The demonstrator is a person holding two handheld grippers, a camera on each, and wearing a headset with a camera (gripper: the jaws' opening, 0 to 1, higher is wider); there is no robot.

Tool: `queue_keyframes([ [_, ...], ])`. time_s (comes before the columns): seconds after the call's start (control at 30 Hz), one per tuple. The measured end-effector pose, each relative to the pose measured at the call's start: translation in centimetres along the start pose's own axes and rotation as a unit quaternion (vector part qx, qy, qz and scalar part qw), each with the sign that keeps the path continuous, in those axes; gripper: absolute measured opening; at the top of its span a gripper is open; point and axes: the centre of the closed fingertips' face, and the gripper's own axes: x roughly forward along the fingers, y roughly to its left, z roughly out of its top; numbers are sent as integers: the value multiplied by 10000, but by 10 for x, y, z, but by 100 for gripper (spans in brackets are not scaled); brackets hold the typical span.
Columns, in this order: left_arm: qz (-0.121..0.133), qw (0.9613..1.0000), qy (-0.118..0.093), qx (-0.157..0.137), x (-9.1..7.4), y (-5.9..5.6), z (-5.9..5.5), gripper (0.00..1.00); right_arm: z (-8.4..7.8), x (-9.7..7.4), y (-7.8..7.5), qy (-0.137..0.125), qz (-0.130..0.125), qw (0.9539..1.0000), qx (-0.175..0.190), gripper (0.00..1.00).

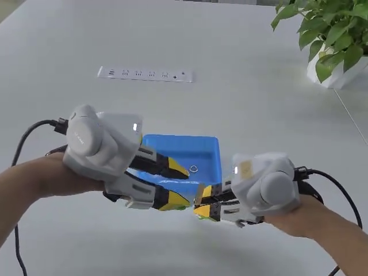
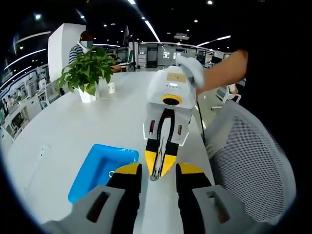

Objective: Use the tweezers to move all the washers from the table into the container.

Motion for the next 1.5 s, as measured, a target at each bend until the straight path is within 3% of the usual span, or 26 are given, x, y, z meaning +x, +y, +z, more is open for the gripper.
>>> queue_keyframes([
  [0.4, 366, 9987, -149, -316, -23, 3, -8, 58, 22, -16, -11, -40, -15, 9999, -142, 8],
  [0.8, 904, 9931, -306, -679, -47, 18, -20, 89, 38, -24, -29, -68, -39, 9996, -255, 8],
  [0.97, 1047, 9906, -368, -801, -53, 21, -22, 97, 41, -24, -40, -78, -52, 9995, -311, 8],
  [1.5, 1199, 9867, -372, -1036, -62, 20, -31, 99, 30, -9, -63, -24, 17, 9993, -370, 8],
])
